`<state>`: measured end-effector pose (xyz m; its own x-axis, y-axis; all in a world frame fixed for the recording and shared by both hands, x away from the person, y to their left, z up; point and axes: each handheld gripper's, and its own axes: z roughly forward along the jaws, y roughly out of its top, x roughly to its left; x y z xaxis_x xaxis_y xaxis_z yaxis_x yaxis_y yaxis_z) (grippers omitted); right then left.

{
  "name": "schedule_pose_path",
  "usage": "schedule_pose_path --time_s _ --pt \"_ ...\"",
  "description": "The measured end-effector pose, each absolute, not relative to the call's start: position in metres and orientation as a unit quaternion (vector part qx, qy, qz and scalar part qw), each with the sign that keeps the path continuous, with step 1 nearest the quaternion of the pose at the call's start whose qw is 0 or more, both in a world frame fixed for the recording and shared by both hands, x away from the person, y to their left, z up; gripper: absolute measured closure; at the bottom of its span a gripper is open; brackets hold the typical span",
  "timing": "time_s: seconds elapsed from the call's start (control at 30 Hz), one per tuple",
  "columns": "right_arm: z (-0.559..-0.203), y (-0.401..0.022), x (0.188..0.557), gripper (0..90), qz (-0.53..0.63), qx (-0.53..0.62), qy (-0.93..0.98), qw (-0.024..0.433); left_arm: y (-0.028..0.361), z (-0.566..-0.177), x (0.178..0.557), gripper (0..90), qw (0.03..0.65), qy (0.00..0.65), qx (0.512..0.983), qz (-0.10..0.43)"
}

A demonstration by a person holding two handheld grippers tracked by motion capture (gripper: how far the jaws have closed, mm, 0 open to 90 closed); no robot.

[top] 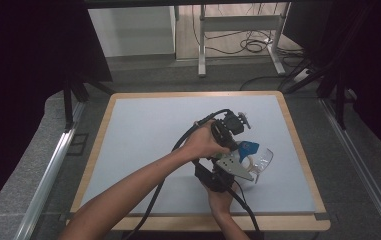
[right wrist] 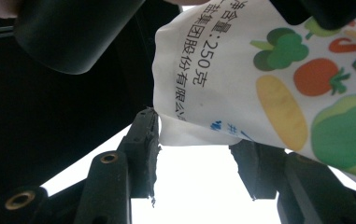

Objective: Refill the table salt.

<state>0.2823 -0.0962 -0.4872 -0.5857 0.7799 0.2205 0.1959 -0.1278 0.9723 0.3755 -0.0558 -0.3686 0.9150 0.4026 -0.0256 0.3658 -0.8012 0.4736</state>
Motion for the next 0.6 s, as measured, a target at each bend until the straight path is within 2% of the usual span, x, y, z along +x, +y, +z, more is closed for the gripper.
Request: schedule_pose_path --time_s 0.6 --pt "-0.487 -0.0958 0.2822 53.4 0.64 0.393 0.62 0.228 -0.0548 -0.3684 0.3759 90.0 0.242 0.202 0.948 0.038"
